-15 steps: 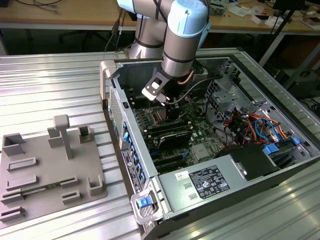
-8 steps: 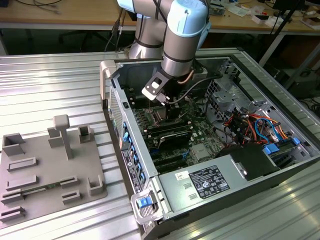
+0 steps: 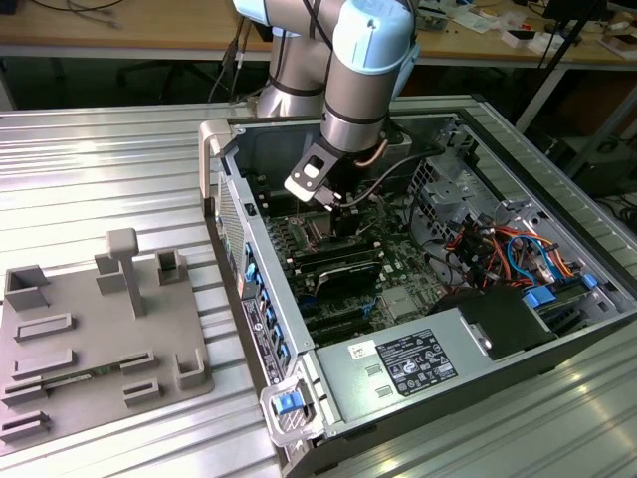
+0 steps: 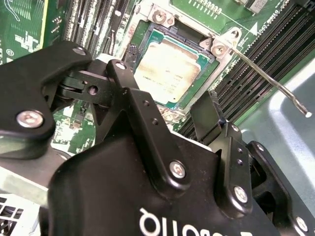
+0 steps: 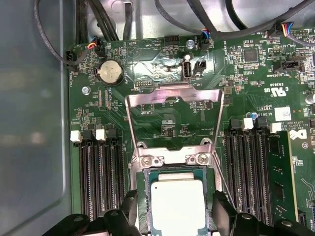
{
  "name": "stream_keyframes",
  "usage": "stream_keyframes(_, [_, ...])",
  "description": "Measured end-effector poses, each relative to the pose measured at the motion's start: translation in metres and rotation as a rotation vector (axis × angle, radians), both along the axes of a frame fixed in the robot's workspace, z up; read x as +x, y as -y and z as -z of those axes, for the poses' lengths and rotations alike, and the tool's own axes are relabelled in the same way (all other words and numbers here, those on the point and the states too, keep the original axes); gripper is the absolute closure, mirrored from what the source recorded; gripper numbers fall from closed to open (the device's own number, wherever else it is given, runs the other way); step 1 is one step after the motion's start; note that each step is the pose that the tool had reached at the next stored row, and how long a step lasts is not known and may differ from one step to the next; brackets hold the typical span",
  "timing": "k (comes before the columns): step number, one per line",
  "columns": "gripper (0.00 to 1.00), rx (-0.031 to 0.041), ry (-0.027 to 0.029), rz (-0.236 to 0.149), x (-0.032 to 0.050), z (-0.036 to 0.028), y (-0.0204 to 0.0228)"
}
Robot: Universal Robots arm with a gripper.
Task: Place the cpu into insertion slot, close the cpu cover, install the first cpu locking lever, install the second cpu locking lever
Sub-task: 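Place the cpu into insertion slot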
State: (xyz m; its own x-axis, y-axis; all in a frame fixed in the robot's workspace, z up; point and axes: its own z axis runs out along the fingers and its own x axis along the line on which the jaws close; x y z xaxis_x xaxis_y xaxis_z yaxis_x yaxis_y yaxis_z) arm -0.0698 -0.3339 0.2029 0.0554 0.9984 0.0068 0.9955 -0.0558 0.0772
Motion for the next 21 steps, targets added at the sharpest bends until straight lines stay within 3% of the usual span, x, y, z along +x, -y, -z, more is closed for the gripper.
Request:
stream_keyframes(2, [0.22,-0.0009,0.0,0.0,0.0,0.0001,0.0])
stream_keyframes(7, [0.22,-0.0012,0.0,0.0,0.0,0.0016,0.0])
stream_keyframes(8, [0.23,-0.0009,0.0,0.0,0.0,0.0019,0.0])
stream_keyframes(9, [0.3,-0.0008,0.0,0.0,0.0,0.0023,0.0])
stream_keyframes(15, [0.32,-0.0009,0.0,0.0,0.0,0.0027,0.0])
stream_keyframes(16, [0.39,-0.0009,0.0,0.0,0.0,0.0028,0.0])
stream_keyframes(21, [0.39,-0.0008,0.0,0.0,0.0,0.0032,0.0])
